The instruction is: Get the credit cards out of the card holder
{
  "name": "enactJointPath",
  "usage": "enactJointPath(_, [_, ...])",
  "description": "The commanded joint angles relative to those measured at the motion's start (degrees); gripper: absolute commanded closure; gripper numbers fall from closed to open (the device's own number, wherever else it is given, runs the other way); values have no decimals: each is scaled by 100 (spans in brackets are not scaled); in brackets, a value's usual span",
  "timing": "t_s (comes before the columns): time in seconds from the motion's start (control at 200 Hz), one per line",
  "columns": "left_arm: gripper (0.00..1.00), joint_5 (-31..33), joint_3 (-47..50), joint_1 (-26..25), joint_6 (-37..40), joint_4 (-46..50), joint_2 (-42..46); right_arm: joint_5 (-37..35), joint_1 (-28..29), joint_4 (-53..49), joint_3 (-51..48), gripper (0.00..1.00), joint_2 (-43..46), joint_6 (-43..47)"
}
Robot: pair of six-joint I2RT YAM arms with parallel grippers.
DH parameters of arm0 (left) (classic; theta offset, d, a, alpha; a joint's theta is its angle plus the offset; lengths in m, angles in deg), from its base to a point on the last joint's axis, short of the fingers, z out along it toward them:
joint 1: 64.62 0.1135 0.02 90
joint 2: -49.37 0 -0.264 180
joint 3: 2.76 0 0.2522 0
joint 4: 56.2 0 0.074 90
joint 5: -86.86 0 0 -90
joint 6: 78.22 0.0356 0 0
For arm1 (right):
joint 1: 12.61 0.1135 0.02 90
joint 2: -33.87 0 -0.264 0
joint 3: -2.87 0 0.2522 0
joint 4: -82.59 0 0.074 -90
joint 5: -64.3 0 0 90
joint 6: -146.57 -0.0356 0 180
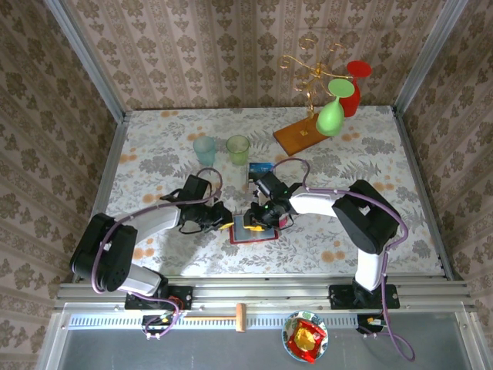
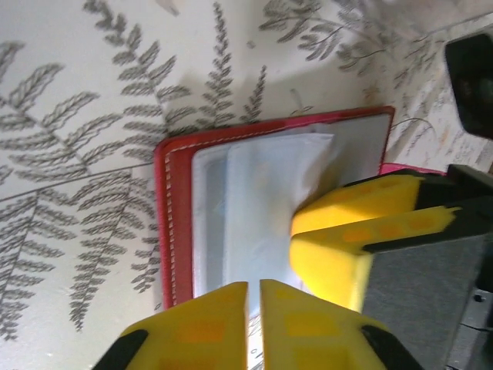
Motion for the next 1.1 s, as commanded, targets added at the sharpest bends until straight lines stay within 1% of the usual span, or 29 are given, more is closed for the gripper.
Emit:
enactJointPath(0.0, [83, -63, -122, -99, -220, -105, -1, 106, -93, 136, -254, 70, 79, -142])
enactJointPath(0.28, [70, 8, -32, -272, -498, -456, -285, 415, -241, 745, -627, 73, 44, -314])
enactJointPath(0.47, [68, 108, 2, -324, -550, -446, -409, 560, -322, 1068, -837, 75, 24, -402])
enactJointPath(0.87, [68, 215, -43, -499, -651, -468, -637, 759, -436, 1367, -1060, 76, -24, -440])
enactJointPath(0.98, [68, 265, -63, -526, -675, -436, -597, 764, -437, 1407, -1084, 76, -21, -455])
enactJointPath(1.095, [66, 506, -69, -527, -651, -256, -369, 764, -446, 1416, -1115, 76, -18, -460])
